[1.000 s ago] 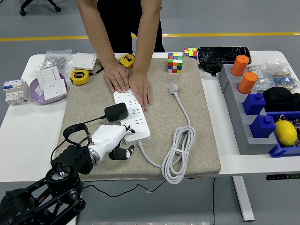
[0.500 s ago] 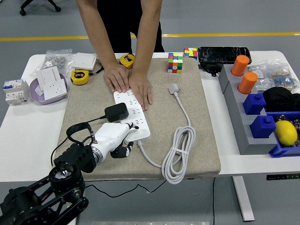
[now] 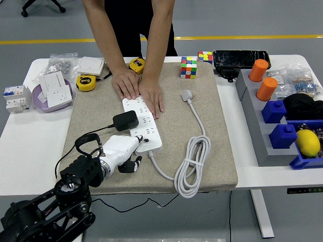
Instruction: Pick up the plug,place it near the board,insert it into the board,press the button
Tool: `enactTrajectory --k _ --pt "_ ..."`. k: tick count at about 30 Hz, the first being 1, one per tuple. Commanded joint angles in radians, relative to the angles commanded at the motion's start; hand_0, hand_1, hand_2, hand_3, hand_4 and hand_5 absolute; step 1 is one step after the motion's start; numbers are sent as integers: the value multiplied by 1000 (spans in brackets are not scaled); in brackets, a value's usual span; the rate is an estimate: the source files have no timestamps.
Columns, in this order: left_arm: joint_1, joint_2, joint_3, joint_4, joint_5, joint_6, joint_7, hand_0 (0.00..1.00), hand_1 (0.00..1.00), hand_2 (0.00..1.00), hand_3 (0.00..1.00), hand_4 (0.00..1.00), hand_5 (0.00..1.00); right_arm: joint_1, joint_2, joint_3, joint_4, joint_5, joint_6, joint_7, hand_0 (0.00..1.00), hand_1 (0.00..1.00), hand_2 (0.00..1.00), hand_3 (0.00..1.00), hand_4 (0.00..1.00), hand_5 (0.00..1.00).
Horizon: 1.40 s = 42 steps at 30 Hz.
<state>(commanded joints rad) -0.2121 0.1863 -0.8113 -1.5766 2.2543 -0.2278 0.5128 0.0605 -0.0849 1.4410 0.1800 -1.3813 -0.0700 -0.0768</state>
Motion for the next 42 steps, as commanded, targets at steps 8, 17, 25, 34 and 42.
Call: enactTrajectory --k 8,17,25,34,42 --pt "0 1 -9 7 15 -20 -26 161 54 151 745 441 109 -3 1 -3 0 0 0 -1 788 694 706 748 998 983" --pt "23 -24 -121 -30 -55 300 -247 240 108 201 692 585 133 -4 2 -6 0 -1 0 -1 788 695 706 748 998 983" --pt "66 -85 -252 -20 -373 481 -556 761 831 829 837 996 478 -6 4 -7 0 -1 1 -1 788 695 706 748 998 983" --pt "97 -77 -290 -5 -756 437 -639 913 997 986 970 998 575 -7 3 2 0 -6 1 -2 788 695 706 748 998 984" --pt "79 -25 -219 39 -834 357 -519 500 565 506 976 865 249 0 4 -1 0 2 0 1 788 694 706 748 998 984"
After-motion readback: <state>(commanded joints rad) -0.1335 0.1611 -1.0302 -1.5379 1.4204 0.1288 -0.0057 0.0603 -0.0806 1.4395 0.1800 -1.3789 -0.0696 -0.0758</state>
